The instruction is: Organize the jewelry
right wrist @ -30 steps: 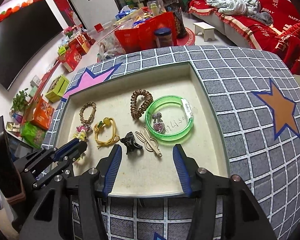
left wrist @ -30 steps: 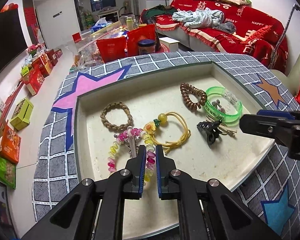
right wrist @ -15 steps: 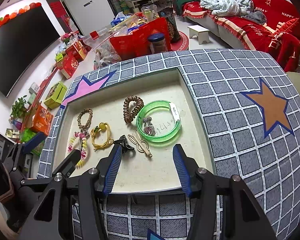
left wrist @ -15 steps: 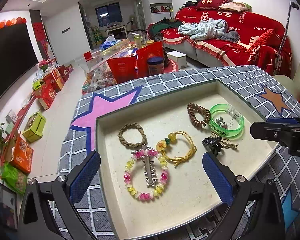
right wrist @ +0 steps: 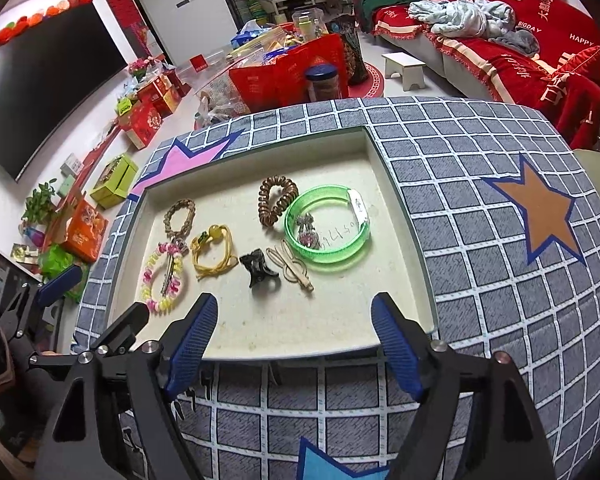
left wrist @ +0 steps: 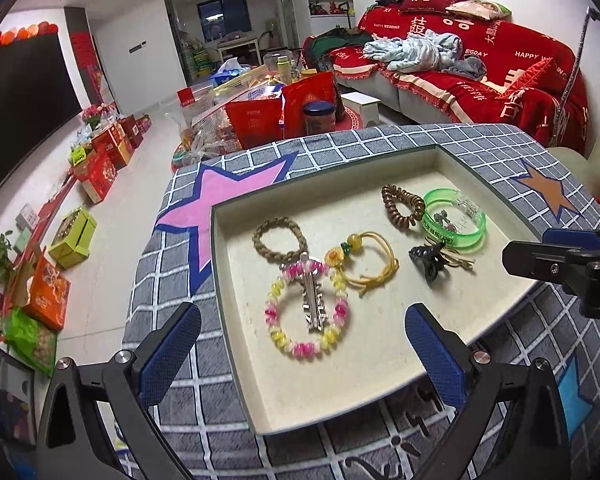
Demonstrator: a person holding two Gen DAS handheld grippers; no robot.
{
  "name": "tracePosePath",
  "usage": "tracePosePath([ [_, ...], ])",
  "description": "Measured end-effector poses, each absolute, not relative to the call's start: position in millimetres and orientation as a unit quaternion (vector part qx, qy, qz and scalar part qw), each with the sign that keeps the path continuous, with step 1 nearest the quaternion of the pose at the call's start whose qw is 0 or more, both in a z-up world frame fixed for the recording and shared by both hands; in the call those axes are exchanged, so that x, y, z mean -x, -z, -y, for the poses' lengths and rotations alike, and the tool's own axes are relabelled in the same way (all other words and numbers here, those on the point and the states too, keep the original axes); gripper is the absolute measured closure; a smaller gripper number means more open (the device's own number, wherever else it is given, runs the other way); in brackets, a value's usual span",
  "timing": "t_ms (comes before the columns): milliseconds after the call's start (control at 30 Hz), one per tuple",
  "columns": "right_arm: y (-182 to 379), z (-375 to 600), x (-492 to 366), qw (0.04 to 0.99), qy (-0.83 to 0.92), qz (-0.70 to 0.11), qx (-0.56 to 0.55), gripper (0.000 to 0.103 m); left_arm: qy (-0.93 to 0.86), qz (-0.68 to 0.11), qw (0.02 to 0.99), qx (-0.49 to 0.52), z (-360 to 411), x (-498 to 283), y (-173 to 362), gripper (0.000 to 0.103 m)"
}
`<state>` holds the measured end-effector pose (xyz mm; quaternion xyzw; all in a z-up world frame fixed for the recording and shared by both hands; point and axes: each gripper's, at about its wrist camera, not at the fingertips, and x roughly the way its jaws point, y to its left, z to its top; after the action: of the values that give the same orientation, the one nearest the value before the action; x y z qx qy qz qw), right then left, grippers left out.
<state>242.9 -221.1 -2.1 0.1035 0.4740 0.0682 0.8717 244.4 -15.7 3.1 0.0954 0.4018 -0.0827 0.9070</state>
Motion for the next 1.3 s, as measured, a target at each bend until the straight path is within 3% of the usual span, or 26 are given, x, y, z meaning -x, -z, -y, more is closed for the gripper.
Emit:
tracePosePath([
  [133, 0, 223, -230, 0.880, -0.060, -0.461, -0.095, 0.015, 0.087, -0.406, 0.907, -0.076, 11, -233, -3, 0.000],
  [167, 0, 223, -227, 0.881, -0.060, -0.459, -0.096, 0.012, 0.084, -0.407, 0.907, -0.071, 9, -230, -4, 0.000],
  [200, 1, 225, -224, 0.881, -0.060, -0.459, -0.100, 0.001, 0.082, -0.408, 0.907, -0.065, 7, -228, -4, 0.000],
  [1300, 8, 227, -138, 0.931, -0.016, -0.364, -0.029, 0.000, -0.003, -0.370, 0.929, -0.005, 12, -141, 8, 0.000],
])
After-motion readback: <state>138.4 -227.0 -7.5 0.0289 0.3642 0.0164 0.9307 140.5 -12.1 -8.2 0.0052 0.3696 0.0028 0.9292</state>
